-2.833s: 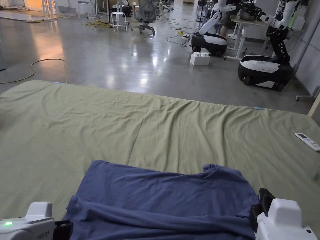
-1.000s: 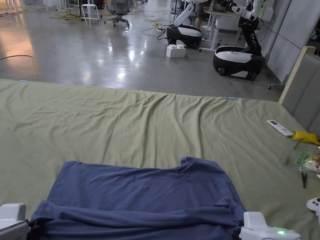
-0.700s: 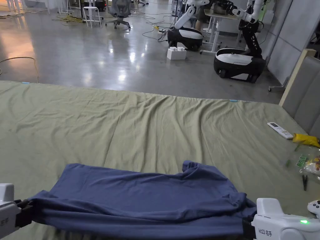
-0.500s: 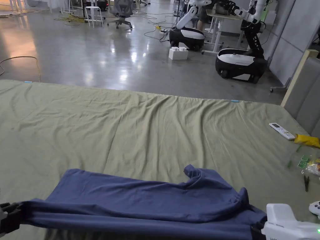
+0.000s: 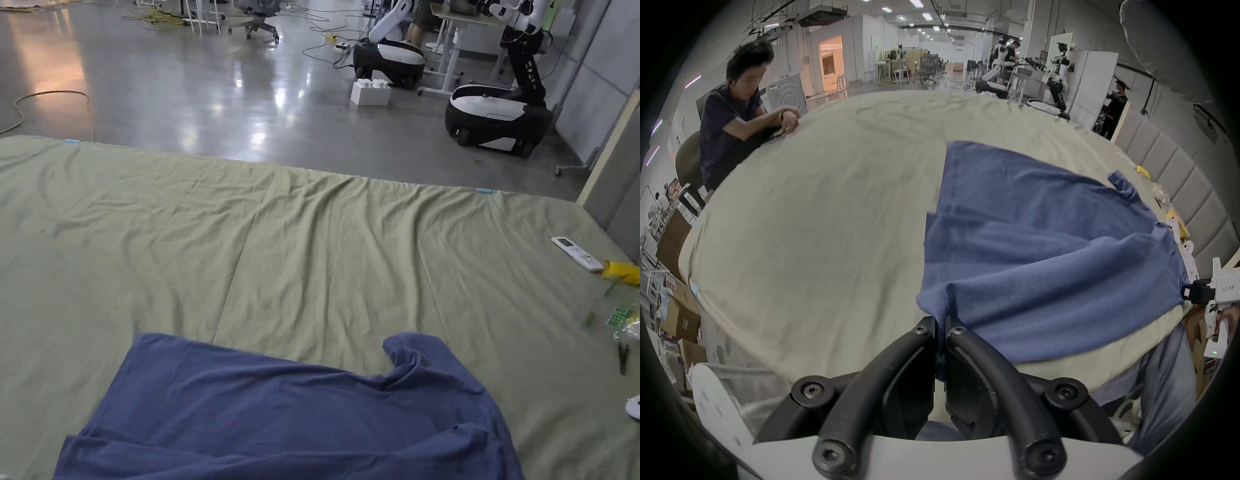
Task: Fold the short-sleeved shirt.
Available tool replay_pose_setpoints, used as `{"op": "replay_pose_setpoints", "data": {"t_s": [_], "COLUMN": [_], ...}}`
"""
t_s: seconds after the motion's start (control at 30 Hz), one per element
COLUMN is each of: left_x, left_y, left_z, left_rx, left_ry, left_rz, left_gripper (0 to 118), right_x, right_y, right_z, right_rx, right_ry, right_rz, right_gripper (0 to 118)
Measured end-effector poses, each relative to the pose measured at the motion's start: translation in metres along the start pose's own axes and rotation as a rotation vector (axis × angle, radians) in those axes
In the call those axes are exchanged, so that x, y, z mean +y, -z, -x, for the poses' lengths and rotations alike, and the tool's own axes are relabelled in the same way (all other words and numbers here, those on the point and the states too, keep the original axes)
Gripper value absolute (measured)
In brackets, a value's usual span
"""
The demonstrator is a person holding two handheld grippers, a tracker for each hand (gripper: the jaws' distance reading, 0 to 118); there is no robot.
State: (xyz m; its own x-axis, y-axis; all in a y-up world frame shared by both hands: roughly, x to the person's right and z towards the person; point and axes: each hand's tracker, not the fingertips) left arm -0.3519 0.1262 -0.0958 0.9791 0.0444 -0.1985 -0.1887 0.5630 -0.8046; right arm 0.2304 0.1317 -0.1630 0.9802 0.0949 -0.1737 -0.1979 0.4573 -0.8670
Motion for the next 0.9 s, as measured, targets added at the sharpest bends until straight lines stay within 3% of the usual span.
{"op": "replay_pose_setpoints", "data": {"t_s": [0.17, 0.2, 0.27, 0.3, 0.33, 0.4, 0.47, 0.8, 0.87, 0.9], "left_x": [-0.005, -0.004, -0.001, 0.003, 0.007, 0.019, 0.033, 0.117, 0.127, 0.131], "left_y": [0.014, 0.014, 0.012, 0.007, 0.003, -0.005, -0.015, -0.071, -0.081, -0.085], "left_z": [-0.006, -0.007, -0.009, -0.013, -0.015, -0.021, -0.029, -0.09, -0.101, -0.106], "left_rx": [0.021, 0.024, 0.026, 0.028, 0.023, 0.014, 0.009, 0.005, 0.017, 0.019], "left_ry": [0.02, 0.028, 0.043, 0.053, 0.06, 0.068, 0.062, 0.057, 0.084, 0.1], "left_rz": [0.002, -0.008, -0.017, -0.025, -0.047, -0.116, -0.189, -0.626, -0.694, -0.717], "left_gripper": [5, 5, 7, 13, 20, 40, 50, 49, 42, 28], "right_x": [-0.001, 0.0, 0.003, 0.007, 0.01, 0.021, 0.035, 0.108, 0.114, 0.117], "right_y": [0.004, 0.002, -0.005, -0.012, -0.019, -0.037, -0.056, -0.114, -0.122, -0.125], "right_z": [0.005, 0.005, 0.007, 0.007, 0.007, 0.007, 0.011, 0.058, 0.066, 0.069], "right_rx": [-0.025, -0.035, -0.082, -0.122, -0.132, -0.117, -0.094, -0.108, -0.124, -0.13], "right_ry": [-0.019, -0.025, -0.039, -0.034, -0.017, 0.02, 0.04, 0.09, 0.096, 0.103], "right_rz": [-0.019, -0.025, -0.037, -0.051, -0.085, -0.191, -0.31, -0.844, -0.91, -0.943], "right_gripper": [9, 18, 47, 70, 80, 82, 82, 81, 71, 57]}}
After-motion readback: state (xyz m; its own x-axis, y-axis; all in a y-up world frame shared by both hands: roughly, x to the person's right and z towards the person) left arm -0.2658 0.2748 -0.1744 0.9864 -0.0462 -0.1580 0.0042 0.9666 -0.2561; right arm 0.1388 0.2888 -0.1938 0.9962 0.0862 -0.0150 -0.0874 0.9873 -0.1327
